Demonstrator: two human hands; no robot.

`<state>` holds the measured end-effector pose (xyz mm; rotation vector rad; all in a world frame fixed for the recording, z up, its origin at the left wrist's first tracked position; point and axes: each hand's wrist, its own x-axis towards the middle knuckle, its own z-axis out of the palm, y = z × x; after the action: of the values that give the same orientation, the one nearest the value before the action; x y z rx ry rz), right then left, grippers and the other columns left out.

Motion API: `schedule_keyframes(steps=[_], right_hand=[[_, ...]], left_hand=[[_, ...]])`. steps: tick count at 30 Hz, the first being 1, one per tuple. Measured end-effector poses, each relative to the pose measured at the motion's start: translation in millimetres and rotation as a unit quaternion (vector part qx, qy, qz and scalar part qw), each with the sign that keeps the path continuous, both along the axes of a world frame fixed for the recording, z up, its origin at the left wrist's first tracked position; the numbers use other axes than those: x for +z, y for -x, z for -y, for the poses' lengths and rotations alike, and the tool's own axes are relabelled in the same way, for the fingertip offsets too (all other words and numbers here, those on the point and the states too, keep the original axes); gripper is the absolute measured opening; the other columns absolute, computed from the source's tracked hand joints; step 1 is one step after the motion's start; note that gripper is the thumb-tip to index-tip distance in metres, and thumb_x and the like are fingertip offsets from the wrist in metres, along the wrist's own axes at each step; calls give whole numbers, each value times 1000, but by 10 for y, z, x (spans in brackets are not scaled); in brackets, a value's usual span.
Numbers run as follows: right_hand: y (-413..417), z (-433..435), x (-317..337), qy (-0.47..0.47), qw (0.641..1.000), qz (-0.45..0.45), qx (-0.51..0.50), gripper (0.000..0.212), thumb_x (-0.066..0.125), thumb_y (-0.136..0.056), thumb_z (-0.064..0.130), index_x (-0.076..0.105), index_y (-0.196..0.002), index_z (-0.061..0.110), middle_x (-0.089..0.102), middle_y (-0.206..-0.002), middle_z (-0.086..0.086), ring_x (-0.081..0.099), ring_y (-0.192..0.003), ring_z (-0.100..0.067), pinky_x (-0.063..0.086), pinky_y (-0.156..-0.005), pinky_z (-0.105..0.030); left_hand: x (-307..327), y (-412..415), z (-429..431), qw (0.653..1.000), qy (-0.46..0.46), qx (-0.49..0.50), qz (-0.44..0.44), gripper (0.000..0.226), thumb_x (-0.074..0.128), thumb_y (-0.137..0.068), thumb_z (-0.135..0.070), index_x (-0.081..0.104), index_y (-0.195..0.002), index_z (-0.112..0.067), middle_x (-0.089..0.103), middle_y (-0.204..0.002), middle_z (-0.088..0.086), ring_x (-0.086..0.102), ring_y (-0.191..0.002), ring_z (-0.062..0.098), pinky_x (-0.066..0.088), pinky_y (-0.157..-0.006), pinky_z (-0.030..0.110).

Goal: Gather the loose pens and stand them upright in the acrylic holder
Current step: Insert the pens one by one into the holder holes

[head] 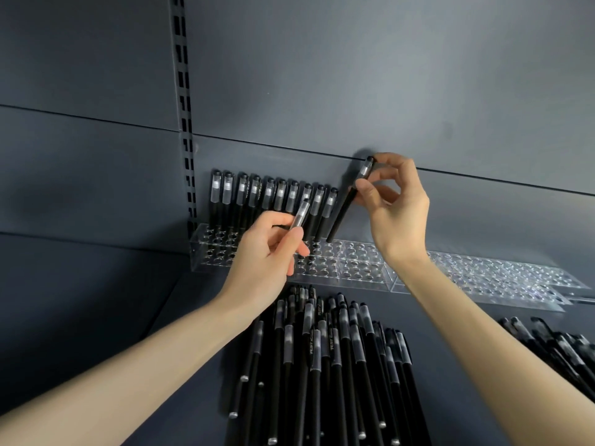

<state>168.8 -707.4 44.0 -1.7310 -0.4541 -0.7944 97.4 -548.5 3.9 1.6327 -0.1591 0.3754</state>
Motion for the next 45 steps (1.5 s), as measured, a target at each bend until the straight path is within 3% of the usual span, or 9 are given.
schedule_keyframes(steps=[7, 13, 22, 24, 28, 33, 37, 41, 45], right_hand=[[-104, 16, -188, 102, 994, -10, -22, 23, 66, -87, 6, 60, -107, 14, 61, -75, 17, 60, -72, 2, 48, -71, -12], [-62, 73, -215, 165, 986, -16, -25, 23, 65, -88, 4, 59, -109, 12, 66, -77, 7, 66, -78, -13, 52, -76, -20], [73, 86, -160, 152, 987, -18, -36, 21, 64, -88, 9, 59, -107, 17, 63, -79, 10, 60, -70, -2, 48, -69, -16], [166, 75, -117, 99, 994, -48, 9, 15, 65, -88, 15, 59, -101, 20, 64, -76, 10, 57, -65, 1, 44, -64, -11], [301, 10, -85, 44, 974, -142, 171, 18, 70, -82, 13, 63, -96, 22, 71, -75, 6, 67, -74, -11, 55, -76, -27], [316, 5, -71, 41, 967, -137, 210, 27, 67, -82, -2, 61, -98, 19, 69, -70, 6, 65, -66, -10, 57, -70, -29], [263, 104, 54, 20, 982, -103, 158, 28, 62, -86, -5, 59, -102, 18, 69, -70, 4, 67, -69, -14, 57, -74, -33], [192, 262, 168, 19, 999, -17, 32, 32, 64, -87, 2, 55, -93, 32, 68, -77, 5, 69, -75, -20, 56, -81, -42], [114, 263, 140, 18, 999, 28, -10, 36, 63, -87, 4, 54, -93, 38, 64, -80, 11, 67, -75, -19, 56, -79, -43]], left_hand=[[-38, 13, 9, 1000, 10, -4, 4, 18, 49, -97, -23, 58, -113, -23, 56, -70, -2, 42, -48, 0, 34, -43, 16], [-40, 7, 24, 1000, 8, 1, 4, 6, 52, -95, -18, 56, -98, -22, 60, -75, -2, 46, -51, 3, 39, -48, 16], [-48, 25, 40, 1000, 5, -5, -15, 13, 52, -95, -12, 59, -101, -21, 63, -79, -2, 51, -55, -4, 45, -54, 15], [-47, 30, 50, 1000, 9, -15, -18, 12, 54, -93, -10, 59, -101, -18, 67, -83, 1, 56, -61, -1, 48, -56, 19], [-41, 70, 98, 999, 20, -43, -21, 9, 57, -92, -8, 59, -100, -10, 71, -85, 7, 62, -66, 7, 53, -57, 23], [-43, 86, 113, 997, 36, -69, -21, 9, 58, -91, -8, 60, -100, -5, 72, -87, 10, 70, -77, 16, 58, -73, 29], [-112, 16, 70, 988, -147, -10, 39, 14, 54, -94, -23, 64, -103, -20, 65, -102, -13, 57, -98, -6, 43, -85, 8], [-231, -46, 6, 911, -398, 41, 94, 50, 28, -93, -51, 57, -126, -27, 50, -122, -16, 37, -118, 1, 21, -103, 20], [-281, -55, 25, 871, -488, 23, 42, 80, -3, -77, -64, 38, -140, -38, 33, -140, -18, 11, -126, 1, -3, -109, 30]])
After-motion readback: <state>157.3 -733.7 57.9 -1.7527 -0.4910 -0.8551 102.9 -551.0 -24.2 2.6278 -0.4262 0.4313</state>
